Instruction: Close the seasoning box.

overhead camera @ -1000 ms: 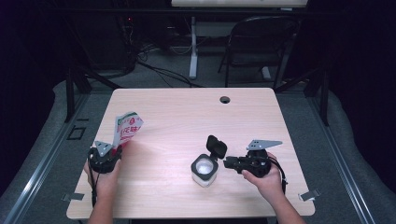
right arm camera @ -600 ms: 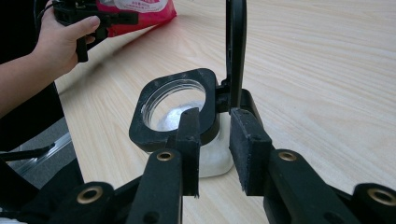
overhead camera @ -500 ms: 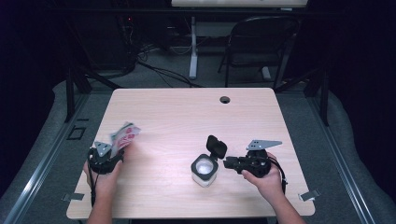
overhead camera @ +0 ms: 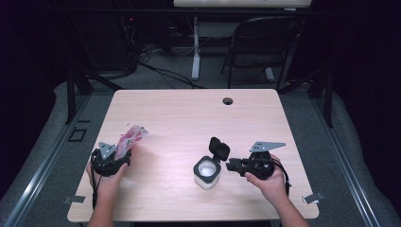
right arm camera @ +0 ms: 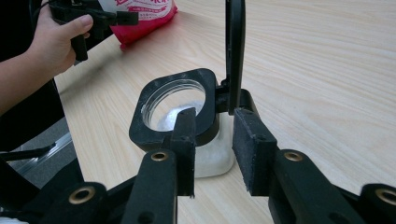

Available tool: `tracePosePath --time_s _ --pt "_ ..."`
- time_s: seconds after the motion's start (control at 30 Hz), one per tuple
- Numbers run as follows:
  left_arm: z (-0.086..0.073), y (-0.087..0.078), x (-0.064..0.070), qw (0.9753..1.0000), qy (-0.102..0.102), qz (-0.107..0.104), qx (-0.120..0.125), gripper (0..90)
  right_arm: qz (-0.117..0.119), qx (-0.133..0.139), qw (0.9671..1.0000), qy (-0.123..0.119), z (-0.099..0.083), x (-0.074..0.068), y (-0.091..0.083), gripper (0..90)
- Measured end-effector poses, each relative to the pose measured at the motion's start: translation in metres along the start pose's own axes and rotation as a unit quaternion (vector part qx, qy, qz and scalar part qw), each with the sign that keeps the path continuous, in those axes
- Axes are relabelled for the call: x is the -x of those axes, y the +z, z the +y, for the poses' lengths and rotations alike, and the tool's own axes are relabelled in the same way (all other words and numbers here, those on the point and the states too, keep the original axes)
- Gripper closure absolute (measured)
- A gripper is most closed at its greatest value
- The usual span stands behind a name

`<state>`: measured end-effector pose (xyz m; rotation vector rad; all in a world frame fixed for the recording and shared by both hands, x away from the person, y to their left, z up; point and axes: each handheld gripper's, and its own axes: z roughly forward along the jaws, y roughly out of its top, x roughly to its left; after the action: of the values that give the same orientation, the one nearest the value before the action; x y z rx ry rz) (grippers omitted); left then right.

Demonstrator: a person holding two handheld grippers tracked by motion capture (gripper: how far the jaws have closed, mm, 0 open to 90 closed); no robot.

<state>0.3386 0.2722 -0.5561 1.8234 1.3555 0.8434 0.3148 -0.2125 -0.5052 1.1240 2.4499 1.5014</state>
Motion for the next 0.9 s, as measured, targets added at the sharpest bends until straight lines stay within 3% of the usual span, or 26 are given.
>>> tracePosePath --time_s 0.23,0.53,0.8,0.9 --pt "0.005 -0.007 0.009 0.9996 0.003 -0.023 0.014 34.7 -0.003 -0.002 1.0 -0.003 0.002 0.003 -0.005 66.6" --pt "0.009 -0.015 0.033 0.9981 0.01 -0.057 0.023 34.7 -0.009 0.007 0.9999 0.001 0.002 0.005 -0.007 62.6" --pt "0.007 -0.016 0.059 0.9935 0.024 -0.111 0.004 32.9 -0.018 0.016 0.9997 0.001 0.003 0.006 -0.01 60.3" --pt "0.007 -0.015 0.069 0.9919 0.04 -0.121 -0.005 32.9 -0.025 0.012 0.9996 -0.003 0.003 0.005 -0.009 58.5"
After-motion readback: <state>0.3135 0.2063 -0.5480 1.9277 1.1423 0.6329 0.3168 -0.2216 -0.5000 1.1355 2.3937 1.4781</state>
